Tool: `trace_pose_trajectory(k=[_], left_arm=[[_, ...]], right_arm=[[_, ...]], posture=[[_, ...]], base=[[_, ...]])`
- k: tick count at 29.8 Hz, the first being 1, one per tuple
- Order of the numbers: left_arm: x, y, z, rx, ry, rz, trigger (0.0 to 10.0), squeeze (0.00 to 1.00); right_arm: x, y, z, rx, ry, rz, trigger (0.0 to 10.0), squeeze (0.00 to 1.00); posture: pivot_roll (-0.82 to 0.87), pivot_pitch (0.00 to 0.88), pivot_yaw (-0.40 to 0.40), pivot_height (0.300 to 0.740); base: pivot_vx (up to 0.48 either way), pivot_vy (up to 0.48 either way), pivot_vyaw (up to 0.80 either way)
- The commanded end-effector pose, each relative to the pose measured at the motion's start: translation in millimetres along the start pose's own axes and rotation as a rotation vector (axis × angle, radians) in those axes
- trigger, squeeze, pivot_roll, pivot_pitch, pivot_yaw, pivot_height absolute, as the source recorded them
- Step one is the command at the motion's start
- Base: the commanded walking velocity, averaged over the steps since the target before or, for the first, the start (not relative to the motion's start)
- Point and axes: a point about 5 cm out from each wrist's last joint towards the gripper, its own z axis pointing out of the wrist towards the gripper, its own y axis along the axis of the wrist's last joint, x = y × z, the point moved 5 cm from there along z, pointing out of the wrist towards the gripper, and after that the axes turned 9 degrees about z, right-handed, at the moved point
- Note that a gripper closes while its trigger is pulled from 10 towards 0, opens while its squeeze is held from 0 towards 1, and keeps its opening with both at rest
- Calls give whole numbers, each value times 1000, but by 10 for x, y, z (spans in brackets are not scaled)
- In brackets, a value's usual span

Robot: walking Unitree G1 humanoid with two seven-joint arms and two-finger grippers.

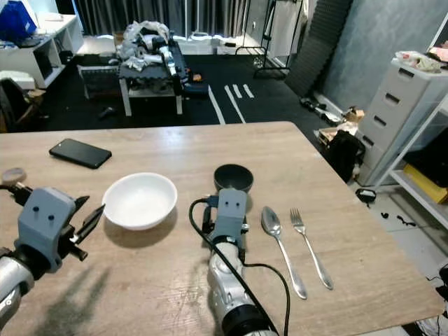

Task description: Setting the table

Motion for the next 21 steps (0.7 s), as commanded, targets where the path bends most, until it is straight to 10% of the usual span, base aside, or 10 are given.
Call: trace_pose_trajectory(k=[1,10,12,15,19,20,21], left_arm=[[30,18,-39,6,-1,7,10000,0],[62,23,-85,29,-5,2,10000,0],[58,16,-86,38,-3,0,10000,0],[56,20,-80,41,1,-1,10000,0],[55,18,-78,43,2,-1,10000,0],[53,17,-78,44,3,-1,10000,0],[53,17,-77,47,3,-2,10000,0]], right_arm=[[-33,-30,3,8,-24,13,10000,0],[-81,88,85,-30,-48,48,10000,0],[-101,123,106,-44,-63,50,6863,0],[-124,140,117,-52,-77,53,4706,0],[-143,155,128,-56,-86,53,3765,0],[-150,161,132,-58,-89,51,0,0],[-162,169,141,-61,-93,50,0,0]], posture=[[322,213,86,740],[334,214,88,740],[337,211,88,740],[339,209,88,740],[341,207,90,740],[341,206,90,740],[340,203,90,740]], base=[[0,0,0],[0,0,0],[0,0,0],[0,0,0],[0,0,0],[0,0,0],[0,0,0]])
